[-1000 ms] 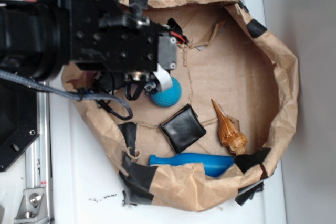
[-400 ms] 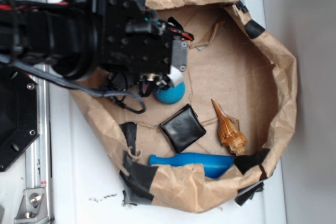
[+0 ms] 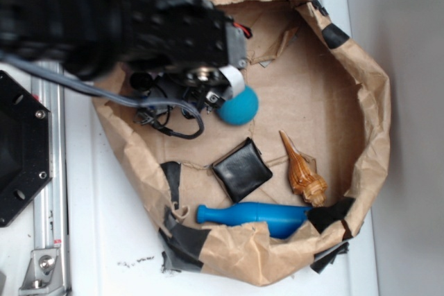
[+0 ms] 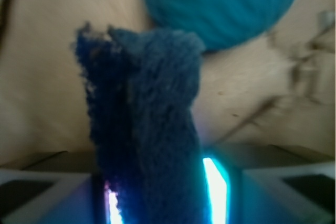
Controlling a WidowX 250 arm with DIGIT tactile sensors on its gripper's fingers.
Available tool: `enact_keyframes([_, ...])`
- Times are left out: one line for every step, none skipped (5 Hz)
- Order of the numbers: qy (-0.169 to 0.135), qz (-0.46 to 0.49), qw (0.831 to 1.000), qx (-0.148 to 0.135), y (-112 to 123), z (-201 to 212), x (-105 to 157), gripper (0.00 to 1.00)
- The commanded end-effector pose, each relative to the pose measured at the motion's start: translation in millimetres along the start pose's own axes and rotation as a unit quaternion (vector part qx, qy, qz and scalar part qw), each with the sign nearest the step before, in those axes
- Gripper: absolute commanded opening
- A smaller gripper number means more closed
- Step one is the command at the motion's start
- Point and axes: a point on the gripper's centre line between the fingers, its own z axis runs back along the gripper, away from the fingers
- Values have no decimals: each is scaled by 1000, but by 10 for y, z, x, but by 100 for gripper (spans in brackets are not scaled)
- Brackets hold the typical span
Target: Grab the blue sponge.
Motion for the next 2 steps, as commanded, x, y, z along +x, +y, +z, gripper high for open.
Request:
enact_keyframes([-106, 132, 984, 45, -37, 1072, 210, 0])
enact_keyframes([-102, 208, 969, 81, -27, 1480, 418, 0])
